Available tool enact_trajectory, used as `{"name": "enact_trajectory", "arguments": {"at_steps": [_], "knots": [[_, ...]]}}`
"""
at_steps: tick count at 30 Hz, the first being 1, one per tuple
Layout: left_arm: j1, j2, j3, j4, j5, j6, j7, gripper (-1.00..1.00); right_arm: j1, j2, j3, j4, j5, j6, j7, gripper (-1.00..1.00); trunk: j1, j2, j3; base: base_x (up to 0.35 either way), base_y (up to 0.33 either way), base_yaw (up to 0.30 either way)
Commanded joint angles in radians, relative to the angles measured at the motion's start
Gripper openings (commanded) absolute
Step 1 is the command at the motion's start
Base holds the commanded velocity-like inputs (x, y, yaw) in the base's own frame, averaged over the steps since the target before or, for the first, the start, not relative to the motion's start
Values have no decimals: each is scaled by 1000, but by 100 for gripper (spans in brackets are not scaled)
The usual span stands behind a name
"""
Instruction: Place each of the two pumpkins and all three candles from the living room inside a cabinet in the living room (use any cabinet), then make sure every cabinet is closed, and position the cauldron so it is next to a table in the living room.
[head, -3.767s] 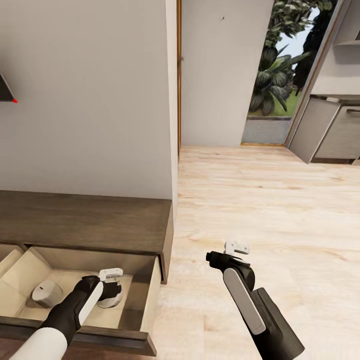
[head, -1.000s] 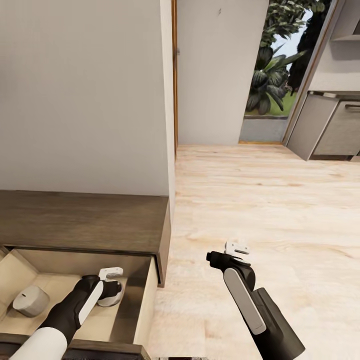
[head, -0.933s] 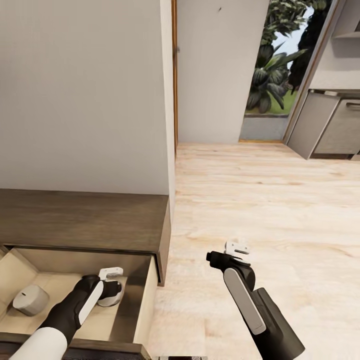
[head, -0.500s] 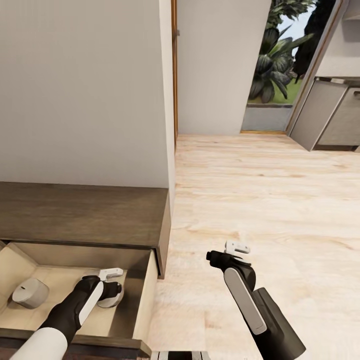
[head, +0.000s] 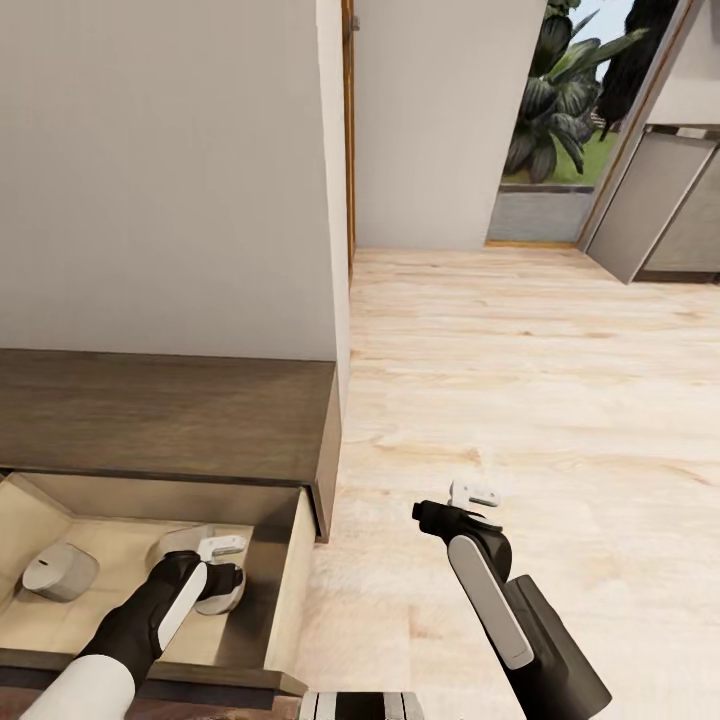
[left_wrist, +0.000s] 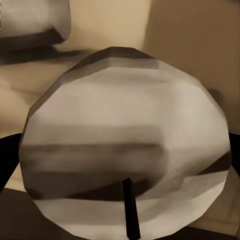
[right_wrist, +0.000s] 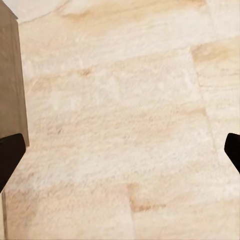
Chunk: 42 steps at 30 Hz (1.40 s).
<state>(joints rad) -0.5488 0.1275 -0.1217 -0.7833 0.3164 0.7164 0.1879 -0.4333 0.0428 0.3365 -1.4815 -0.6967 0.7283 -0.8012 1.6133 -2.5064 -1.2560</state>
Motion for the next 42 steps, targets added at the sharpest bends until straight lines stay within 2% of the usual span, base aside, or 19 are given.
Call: {"name": "enact_trajectory", "arguments": {"at_steps": [1, 3, 7, 18, 25, 41, 42], "knots": [[0, 1, -5, -2, 10, 3, 8, -100, -1, 0, 1, -1, -9, 2, -10, 100, 0, 0, -1, 0, 0, 0], [0, 1, -4, -4, 10, 3, 8, -100, -1, -1, 1, -1, -9, 2, -10, 100, 0, 0, -1, 0, 0, 0], [0, 1, -4, -5, 10, 3, 8, -100, -1, 0, 1, 0, -9, 2, -10, 100, 2, -1, -16, 0, 0, 0], [0, 1, -4, -7, 10, 3, 8, -100, -1, 0, 1, 0, -9, 2, -10, 100, 2, -1, -16, 0, 0, 0], [0, 1, -4, -7, 10, 3, 8, -100, -1, 0, 1, 0, -9, 2, -10, 100, 5, -3, -43, 0, 0, 0], [0, 3, -4, -7, 9, 3, 8, -100, -1, 0, 1, 0, -9, 2, -10, 100, 5, -3, -43, 0, 0, 0], [0, 3, -4, -7, 9, 3, 8, 100, -1, 0, 1, 0, -9, 2, -10, 100, 5, -3, -43, 0, 0, 0]]}}
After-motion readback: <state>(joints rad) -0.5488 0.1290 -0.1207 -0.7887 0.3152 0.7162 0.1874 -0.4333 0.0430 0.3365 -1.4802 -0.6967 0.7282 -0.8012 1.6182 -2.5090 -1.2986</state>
